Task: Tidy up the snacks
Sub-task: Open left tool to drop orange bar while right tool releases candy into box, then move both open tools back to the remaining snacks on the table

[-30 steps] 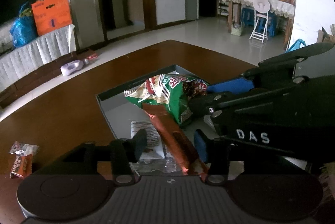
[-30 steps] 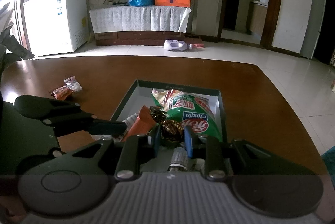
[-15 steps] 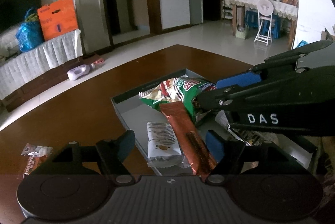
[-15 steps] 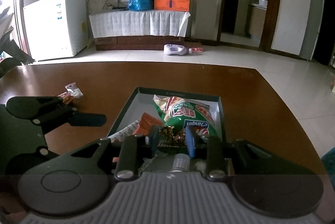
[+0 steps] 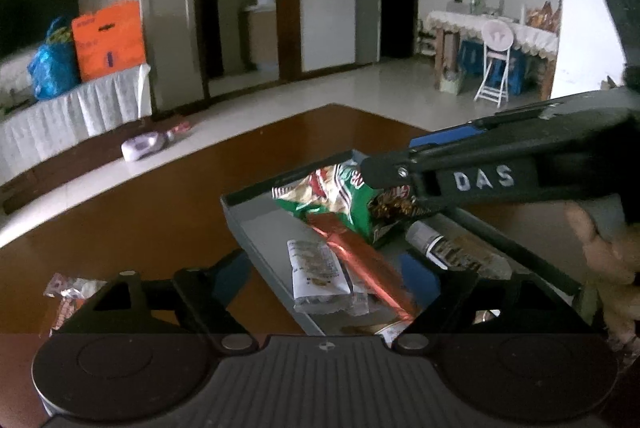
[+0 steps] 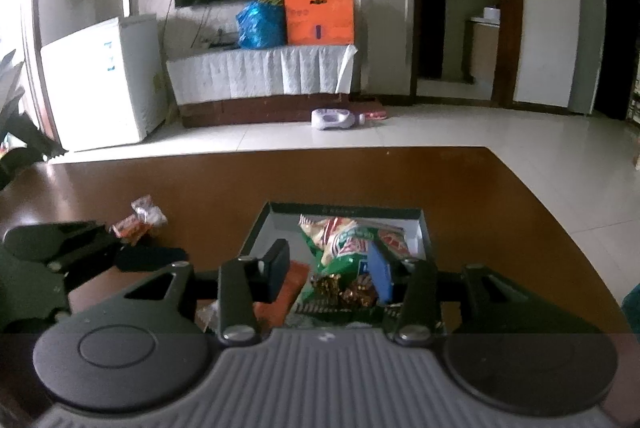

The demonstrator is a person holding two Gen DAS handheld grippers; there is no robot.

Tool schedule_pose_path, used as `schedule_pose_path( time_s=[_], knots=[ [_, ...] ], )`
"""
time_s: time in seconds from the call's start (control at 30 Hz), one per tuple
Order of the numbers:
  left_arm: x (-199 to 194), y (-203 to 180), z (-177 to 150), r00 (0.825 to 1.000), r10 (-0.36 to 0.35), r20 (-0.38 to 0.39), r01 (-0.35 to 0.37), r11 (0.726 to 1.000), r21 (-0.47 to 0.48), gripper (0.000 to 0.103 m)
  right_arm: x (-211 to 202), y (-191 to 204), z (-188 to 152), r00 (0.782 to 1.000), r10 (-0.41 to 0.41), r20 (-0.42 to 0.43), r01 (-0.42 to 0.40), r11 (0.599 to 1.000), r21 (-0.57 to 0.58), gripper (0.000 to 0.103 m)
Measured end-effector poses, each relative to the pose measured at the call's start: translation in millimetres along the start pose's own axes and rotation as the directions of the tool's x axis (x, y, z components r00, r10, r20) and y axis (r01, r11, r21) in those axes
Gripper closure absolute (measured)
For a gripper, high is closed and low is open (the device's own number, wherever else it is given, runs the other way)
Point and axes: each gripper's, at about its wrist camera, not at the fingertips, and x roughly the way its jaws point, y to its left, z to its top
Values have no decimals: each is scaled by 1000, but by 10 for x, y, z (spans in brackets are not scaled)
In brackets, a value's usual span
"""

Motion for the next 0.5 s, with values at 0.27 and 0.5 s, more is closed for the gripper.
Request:
schedule_pose_path(
  time_s=[0.27, 0.5],
  knots=[
    [-114, 198, -59, 998, 60, -2, -60, 998, -21, 17, 2, 146, 53, 1000, 30, 6, -30, 1000, -6, 54],
    [-274, 555, -130, 988, 157, -18, -157, 985, -72, 16, 30, 367, 113, 998, 63, 10, -63, 998, -27, 49]
  ],
)
